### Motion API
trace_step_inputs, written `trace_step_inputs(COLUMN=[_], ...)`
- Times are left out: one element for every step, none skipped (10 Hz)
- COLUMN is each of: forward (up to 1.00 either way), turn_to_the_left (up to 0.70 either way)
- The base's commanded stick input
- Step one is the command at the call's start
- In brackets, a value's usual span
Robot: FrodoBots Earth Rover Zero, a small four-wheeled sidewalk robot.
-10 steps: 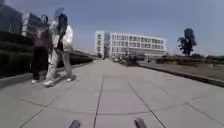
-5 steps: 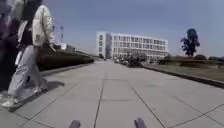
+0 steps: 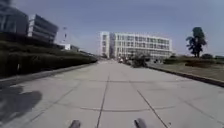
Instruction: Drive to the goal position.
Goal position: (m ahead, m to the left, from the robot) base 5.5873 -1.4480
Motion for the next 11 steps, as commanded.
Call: trace_step_inputs(forward=[0.7, 0.7, 0.7, 0.7, 0.7, 0.7, 0.7, 0.7, 0.7, 0.7, 0.7], turn_to_the_left=[0.01, 0.03, 0.14, 0.25, 0.36, 0.28, 0.19, 0.11, 0.02, 0.01, 0.01])
